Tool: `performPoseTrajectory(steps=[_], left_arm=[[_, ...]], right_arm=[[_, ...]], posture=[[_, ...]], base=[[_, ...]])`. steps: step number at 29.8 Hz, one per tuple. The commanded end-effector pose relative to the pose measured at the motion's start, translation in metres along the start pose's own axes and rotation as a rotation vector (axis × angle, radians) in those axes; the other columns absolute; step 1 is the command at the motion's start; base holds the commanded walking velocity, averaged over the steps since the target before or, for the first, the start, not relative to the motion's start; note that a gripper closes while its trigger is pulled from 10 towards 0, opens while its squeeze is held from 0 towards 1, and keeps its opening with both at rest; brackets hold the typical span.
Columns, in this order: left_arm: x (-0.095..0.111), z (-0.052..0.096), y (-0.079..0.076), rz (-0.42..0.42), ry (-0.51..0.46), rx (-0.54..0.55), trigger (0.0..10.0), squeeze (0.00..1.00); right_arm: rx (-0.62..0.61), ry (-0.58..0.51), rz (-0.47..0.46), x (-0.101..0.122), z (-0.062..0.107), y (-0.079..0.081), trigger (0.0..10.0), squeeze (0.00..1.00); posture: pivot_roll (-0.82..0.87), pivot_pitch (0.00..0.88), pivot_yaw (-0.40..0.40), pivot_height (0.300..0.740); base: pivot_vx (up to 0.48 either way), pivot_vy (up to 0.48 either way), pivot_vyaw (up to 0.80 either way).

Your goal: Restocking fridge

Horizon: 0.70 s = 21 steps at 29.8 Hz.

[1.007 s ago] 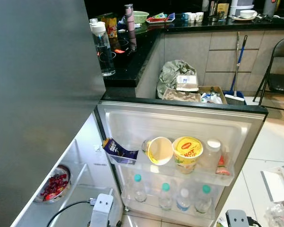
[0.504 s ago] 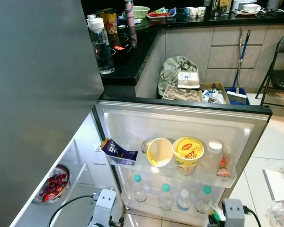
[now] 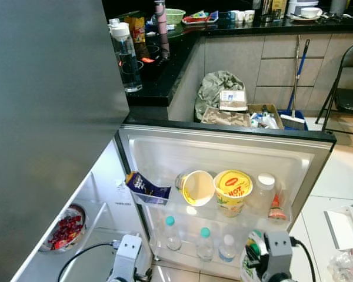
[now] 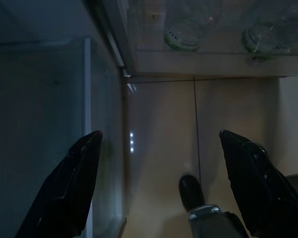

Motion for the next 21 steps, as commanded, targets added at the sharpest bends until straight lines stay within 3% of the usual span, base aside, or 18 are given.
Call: performPoseTrajectory(steps=[1,10,21], left_arm=[[-0.009,0.003,0.004,0.014,0.019,0.022,10.0,0.00],[-0.019,0.007,0.003,0.045,0.014,0.047,10.0,0.00],[-0.022,0.007,0.003,0.035,0.031,0.042,10.0,0.00]], right_arm=[[0.059,-0.005,0.054,0.002,-0.002,0.009,10.0,0.00],[0.147,-0.037,0.102,0.020,-0.013,0.019,10.0,0.00],[0.183,-0.076,0.085,0.029,-0.015,0.024,10.0,0.00]], posture=[[-0.12,0.084,0.053,0.740],[-0.10,0.096,-0.010,0.715],[-0.11,0.103,0.013,0.706]], base=[[0.000,0.000,0.00],[0.000,0.000,0.00],[0.000,0.000,0.00]])
Point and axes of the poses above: a point about 5 cm out from each wrist's last joint towards the gripper, its own z axis pointing back from the gripper into the wrist, its own x axis along the axis of the wrist's last joint, y = z × x, the point moved 2 cm from there along -z, pointing out of the wrist towards the gripper, and after that the axes turned 3 degrees about z, right-handed, at the moved point
